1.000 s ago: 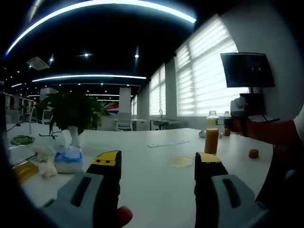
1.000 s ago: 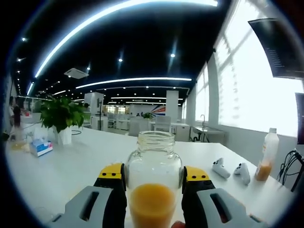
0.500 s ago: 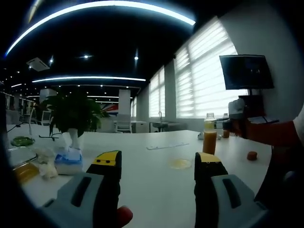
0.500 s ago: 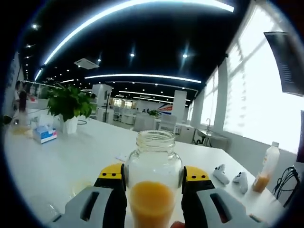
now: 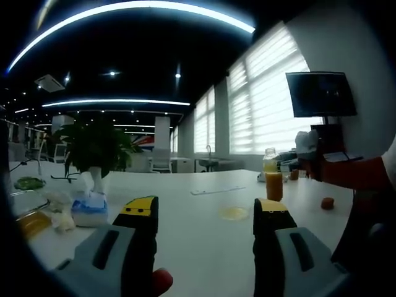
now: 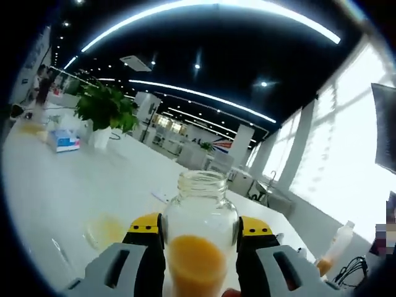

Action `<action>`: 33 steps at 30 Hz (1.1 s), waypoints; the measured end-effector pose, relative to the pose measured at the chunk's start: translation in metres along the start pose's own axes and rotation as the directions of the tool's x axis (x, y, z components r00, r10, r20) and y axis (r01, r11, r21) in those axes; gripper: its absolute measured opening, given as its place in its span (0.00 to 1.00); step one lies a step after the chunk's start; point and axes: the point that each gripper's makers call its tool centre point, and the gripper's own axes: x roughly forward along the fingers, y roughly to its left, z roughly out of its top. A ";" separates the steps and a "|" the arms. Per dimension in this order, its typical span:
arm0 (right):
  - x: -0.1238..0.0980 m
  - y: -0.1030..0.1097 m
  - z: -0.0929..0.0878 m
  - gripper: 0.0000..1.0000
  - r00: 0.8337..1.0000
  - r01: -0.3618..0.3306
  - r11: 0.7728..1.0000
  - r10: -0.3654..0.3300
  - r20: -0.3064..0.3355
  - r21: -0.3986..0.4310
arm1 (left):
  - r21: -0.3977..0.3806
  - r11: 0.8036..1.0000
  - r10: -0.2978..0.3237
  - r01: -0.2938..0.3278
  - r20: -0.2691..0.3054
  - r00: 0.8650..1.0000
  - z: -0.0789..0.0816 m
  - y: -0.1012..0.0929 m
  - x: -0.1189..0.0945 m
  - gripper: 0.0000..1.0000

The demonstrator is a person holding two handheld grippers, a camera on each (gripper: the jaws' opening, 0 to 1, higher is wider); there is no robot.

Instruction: Open the Petri dish lid, place the lid on the table, pour the liquid culture medium into the Petri dish, pick up the Petri dish lid from the table, and close the Petri dish

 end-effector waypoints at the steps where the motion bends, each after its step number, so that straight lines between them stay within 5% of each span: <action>1: 0.000 0.003 0.000 0.40 1.000 0.001 1.000 -0.001 0.002 -0.021 | 0.001 1.000 -0.001 0.001 0.000 1.000 0.000 0.000 0.000 0.54; 17: 0.002 0.033 0.004 0.40 1.000 -0.013 0.976 0.018 0.024 -0.218 | -0.002 1.000 0.007 -0.007 -0.007 1.000 -0.006 0.004 -0.003 0.54; 33: 0.004 0.054 -0.004 0.40 0.999 -0.033 0.915 0.036 0.002 -0.401 | -0.012 1.000 0.001 -0.001 -0.009 1.000 -0.011 0.004 -0.004 0.54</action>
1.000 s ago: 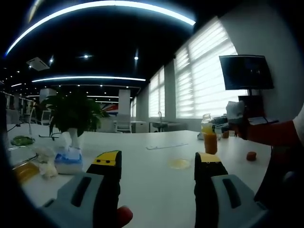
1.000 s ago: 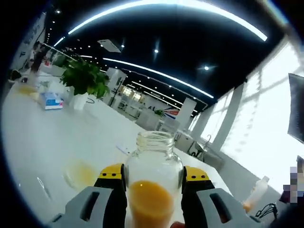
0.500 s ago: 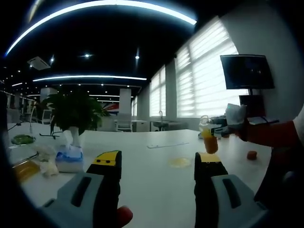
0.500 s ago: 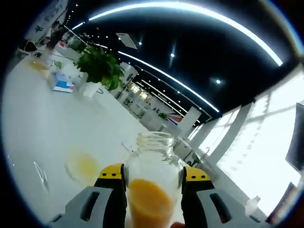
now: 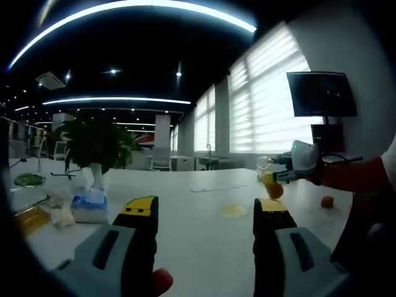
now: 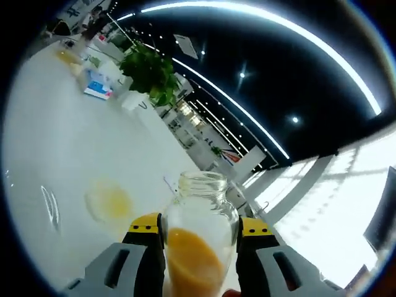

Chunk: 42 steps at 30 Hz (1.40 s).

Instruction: Open the Petri dish lid, place the lid on the table, pour the liquid culture medium into the Petri dish, pick up the Petri dish lid from the table, and close the Petri dish

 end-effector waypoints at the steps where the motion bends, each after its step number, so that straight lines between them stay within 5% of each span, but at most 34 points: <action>1: 0.000 0.001 0.000 0.40 1.000 -0.001 1.000 0.001 0.001 -0.012 | -0.002 1.000 0.001 -0.001 0.000 1.000 0.000 0.000 0.000 0.54; 42: 0.021 0.040 -0.009 0.40 0.999 -0.036 0.943 0.027 -0.031 -0.330 | -0.017 1.000 0.011 -0.011 -0.024 1.000 -0.012 0.011 0.007 0.54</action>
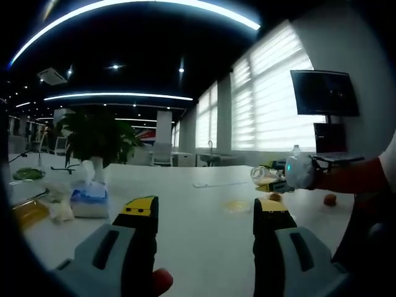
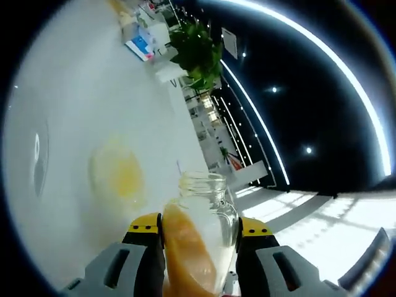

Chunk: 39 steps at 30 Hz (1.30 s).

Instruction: Open the Petri dish lid, place the lid on the table, pour the liquid culture medium into the Petri dish, pick up the Petri dish lid from the table, and close the Petri dish

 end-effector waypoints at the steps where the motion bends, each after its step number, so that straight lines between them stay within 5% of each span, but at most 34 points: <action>1: 0.000 0.001 0.000 0.40 1.000 0.000 1.000 0.000 0.001 -0.003 | 0.001 1.000 -0.001 0.001 0.000 1.000 0.000 0.000 0.000 0.54; 39: 0.014 0.027 0.001 0.40 0.999 -0.040 0.985 0.039 -0.009 -0.170 | -0.016 1.000 0.003 -0.003 -0.008 1.000 -0.008 0.006 0.000 0.54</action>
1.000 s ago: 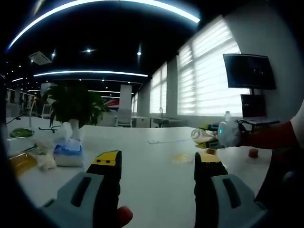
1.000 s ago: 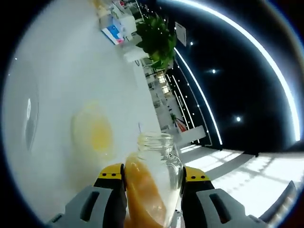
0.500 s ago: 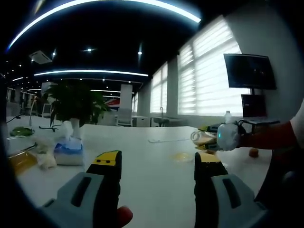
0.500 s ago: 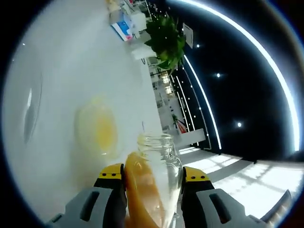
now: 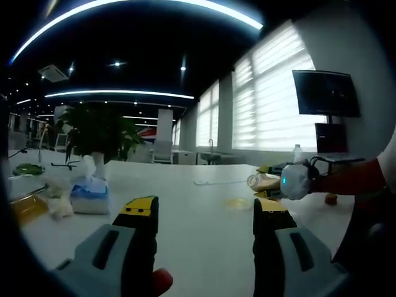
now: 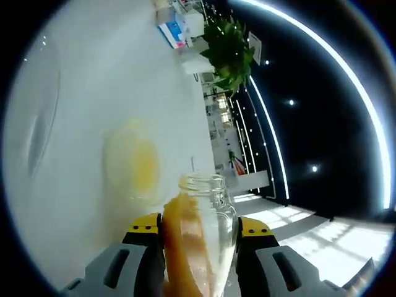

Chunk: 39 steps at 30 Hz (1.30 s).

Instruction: Open the Petri dish lid, place the lid on the table, pour the liquid culture medium into the Petri dish, pick up the Petri dish lid from the table, and close the Petri dish

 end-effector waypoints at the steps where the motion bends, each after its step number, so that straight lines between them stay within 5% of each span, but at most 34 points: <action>1: 0.000 0.000 0.000 0.40 1.000 -0.001 1.000 0.001 0.001 -0.003 | -0.002 1.000 0.000 0.000 -0.001 1.000 -0.001 0.001 0.000 0.54; 39: 0.005 0.014 -0.001 0.40 0.999 -0.045 0.995 0.044 -0.012 -0.089 | -0.028 1.000 0.006 -0.006 0.006 1.000 -0.005 0.003 -0.002 0.54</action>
